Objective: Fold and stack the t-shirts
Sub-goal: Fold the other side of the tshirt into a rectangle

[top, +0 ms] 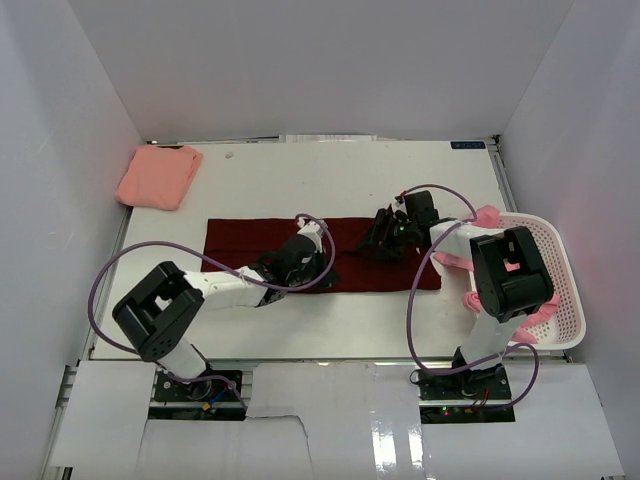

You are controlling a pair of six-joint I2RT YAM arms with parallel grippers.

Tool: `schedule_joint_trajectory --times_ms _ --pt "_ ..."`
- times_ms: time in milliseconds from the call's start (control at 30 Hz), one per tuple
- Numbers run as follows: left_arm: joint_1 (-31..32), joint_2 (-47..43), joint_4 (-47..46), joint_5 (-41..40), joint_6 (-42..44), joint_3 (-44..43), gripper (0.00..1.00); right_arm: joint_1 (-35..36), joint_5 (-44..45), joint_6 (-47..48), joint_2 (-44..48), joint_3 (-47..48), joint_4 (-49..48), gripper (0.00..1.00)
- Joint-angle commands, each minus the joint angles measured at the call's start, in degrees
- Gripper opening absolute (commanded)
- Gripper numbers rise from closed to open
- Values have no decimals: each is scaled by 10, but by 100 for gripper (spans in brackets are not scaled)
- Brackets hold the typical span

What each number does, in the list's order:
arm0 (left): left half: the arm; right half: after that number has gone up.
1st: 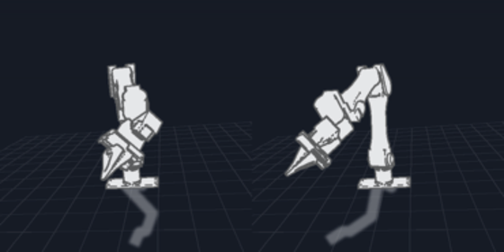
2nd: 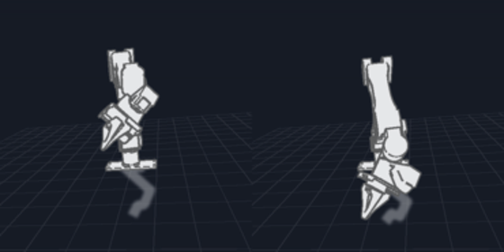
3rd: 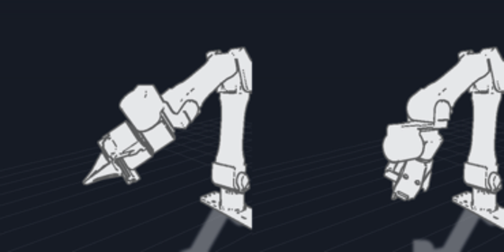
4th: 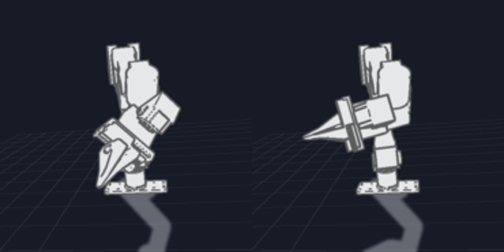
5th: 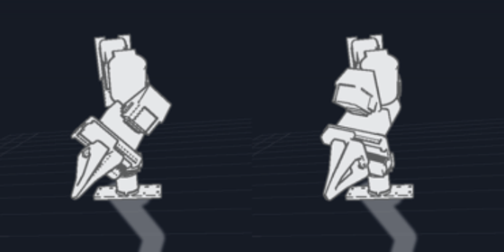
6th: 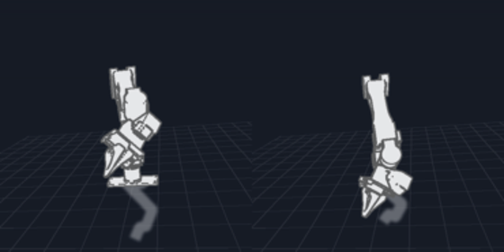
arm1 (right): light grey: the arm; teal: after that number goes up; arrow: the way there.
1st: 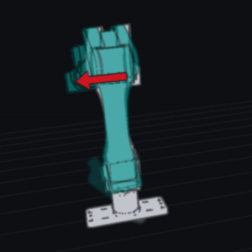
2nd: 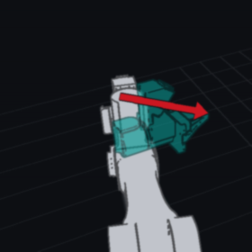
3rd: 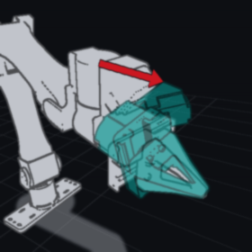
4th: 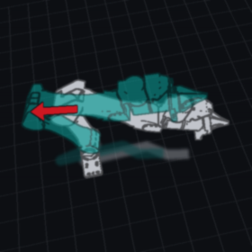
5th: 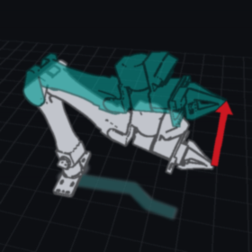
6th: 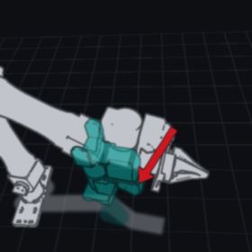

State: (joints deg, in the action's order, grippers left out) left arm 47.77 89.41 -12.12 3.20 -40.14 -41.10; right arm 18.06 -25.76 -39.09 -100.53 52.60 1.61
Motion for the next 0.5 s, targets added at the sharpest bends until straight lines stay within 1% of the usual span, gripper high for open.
schedule_joint_trajectory --times_ms 0,133,267,467 --pt "-1 16 -13 16 -4 -1 0 0 6 0 -14 -6 -9 70" --pt "-1 21 -19 15 -4 5 0 -1 10 1 -17 4 -9 70" --pt "-1 51 -23 30 -4 1 0 0 11 1 -23 16 -9 70" --pt "-1 69 -26 37 1 3 0 0 5 -2 -35 36 -9 70"
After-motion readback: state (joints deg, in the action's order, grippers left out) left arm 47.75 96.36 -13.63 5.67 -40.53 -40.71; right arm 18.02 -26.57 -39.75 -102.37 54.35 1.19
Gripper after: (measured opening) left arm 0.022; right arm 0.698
